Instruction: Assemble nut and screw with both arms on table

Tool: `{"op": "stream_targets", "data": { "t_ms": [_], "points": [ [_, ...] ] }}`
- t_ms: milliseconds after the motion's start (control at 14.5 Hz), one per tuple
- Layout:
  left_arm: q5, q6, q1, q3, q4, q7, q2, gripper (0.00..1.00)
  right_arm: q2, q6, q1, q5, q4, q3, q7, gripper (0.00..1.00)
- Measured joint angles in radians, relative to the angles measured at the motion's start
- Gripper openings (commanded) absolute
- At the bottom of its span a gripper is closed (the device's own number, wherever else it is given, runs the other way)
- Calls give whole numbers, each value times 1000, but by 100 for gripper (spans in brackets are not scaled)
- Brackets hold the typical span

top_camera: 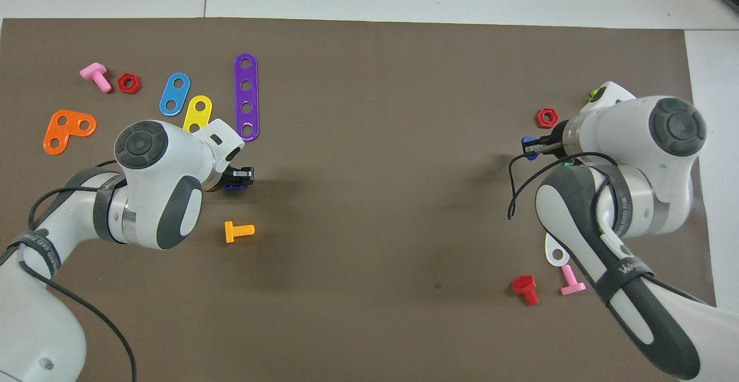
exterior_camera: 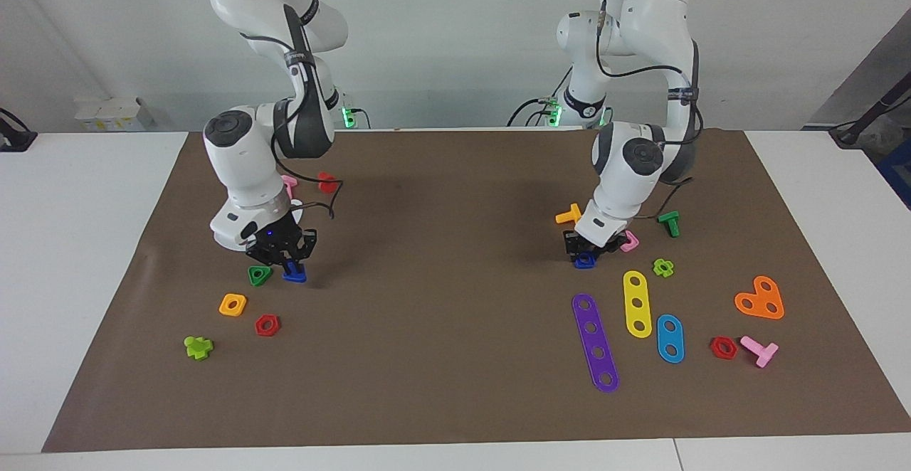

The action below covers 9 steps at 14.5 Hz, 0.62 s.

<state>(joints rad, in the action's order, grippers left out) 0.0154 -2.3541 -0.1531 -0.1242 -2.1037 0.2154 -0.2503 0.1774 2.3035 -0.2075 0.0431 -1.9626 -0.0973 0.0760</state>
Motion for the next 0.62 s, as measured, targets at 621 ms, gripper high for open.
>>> {"op": "stream_targets", "data": {
  "t_ms": [621],
  "points": [
    [0, 194, -2, -4, 198, 57, 3, 0, 206, -104, -371, -48, 370, 9, -678, 0]
  ]
}}
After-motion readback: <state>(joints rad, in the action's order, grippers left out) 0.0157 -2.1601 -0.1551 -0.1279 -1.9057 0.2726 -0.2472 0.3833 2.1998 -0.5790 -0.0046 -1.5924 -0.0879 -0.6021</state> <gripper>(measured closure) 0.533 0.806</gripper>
